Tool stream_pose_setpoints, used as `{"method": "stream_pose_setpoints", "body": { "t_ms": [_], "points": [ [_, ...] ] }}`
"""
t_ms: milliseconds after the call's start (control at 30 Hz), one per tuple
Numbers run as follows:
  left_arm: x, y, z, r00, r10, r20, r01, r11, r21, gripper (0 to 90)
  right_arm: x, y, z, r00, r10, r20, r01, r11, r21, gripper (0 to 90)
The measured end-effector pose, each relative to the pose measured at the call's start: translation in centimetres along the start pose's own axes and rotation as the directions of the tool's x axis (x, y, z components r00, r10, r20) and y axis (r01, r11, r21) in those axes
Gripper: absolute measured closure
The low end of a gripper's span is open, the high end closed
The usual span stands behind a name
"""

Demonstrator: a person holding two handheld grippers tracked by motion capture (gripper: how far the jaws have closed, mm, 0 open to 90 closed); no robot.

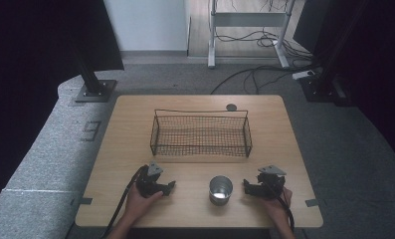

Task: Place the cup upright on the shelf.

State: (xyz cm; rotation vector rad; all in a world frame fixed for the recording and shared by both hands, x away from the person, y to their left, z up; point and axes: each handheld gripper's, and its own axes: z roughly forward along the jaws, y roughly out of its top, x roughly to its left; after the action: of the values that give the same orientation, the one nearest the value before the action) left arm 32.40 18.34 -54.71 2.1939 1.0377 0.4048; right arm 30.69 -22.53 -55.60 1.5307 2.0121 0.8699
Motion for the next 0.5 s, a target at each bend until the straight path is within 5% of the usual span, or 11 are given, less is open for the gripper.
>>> {"method": "stream_pose_setpoints", "body": {
  "t_ms": [500],
  "points": [
    [0.0,0.02,0.03,1.0,0.0,0.001,0.0,1.0,0.0,14.4,0.0,-0.19,-0.38,0.9998,0.019,0.01,-0.019,0.999,-0.029,12.2]
  ]
}}
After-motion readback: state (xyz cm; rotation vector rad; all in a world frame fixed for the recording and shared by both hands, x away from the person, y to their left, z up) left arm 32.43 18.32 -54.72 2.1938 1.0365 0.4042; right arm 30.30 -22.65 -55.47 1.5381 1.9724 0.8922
